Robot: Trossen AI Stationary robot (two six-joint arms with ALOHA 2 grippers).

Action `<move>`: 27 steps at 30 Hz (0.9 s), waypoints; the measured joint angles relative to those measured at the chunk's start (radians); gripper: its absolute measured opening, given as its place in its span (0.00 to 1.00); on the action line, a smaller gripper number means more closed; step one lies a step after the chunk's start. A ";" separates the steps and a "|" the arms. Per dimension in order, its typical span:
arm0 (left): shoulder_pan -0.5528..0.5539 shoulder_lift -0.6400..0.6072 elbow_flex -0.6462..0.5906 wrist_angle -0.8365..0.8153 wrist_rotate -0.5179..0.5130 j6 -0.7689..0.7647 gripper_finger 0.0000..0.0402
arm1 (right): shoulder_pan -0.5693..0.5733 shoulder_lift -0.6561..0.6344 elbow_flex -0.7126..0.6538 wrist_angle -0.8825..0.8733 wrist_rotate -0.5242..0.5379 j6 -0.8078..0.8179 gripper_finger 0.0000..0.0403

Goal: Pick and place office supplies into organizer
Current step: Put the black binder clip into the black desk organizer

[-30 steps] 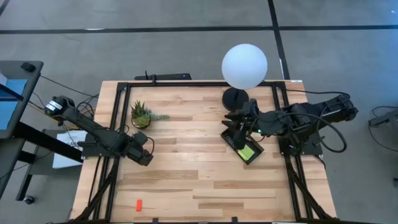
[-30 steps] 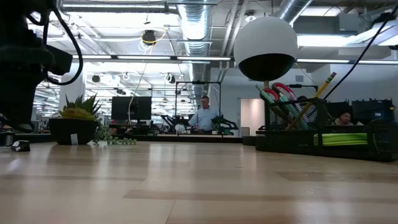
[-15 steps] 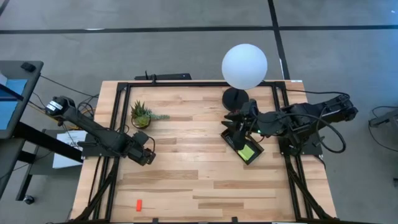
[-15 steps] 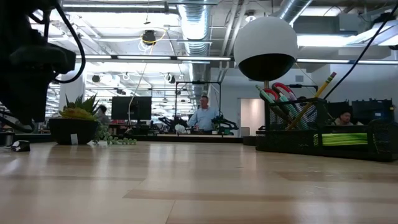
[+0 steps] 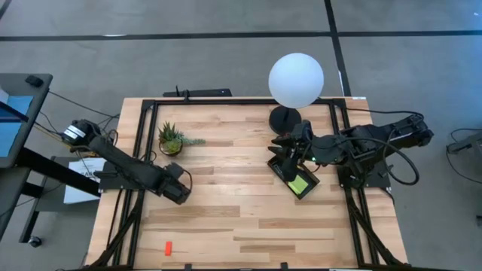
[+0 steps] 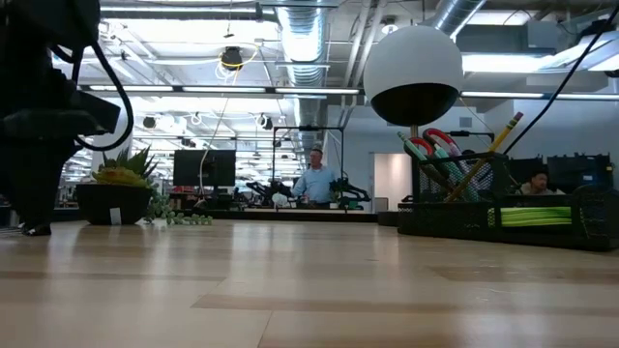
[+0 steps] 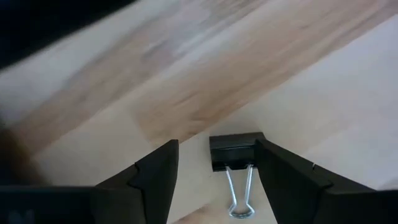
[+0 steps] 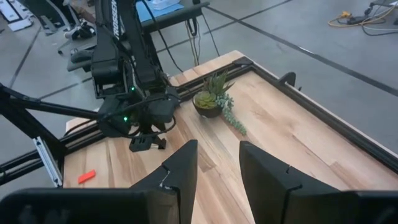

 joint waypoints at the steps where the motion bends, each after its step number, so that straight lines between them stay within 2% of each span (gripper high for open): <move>1: 0.000 0.002 0.000 0.014 0.000 0.000 0.52 | 0.000 0.000 0.000 0.000 0.000 0.000 0.28; 8: -0.007 0.002 0.006 0.023 0.008 -0.007 0.52 | 0.000 0.000 0.000 0.000 0.000 0.000 0.28; 16: 0.003 0.003 0.112 -0.010 0.002 0.000 0.52 | -0.001 0.000 0.000 -0.001 0.000 0.000 0.28; 27: -0.013 0.067 0.102 -0.002 -0.007 0.000 0.52 | -0.001 0.000 0.000 -0.001 0.000 0.000 0.28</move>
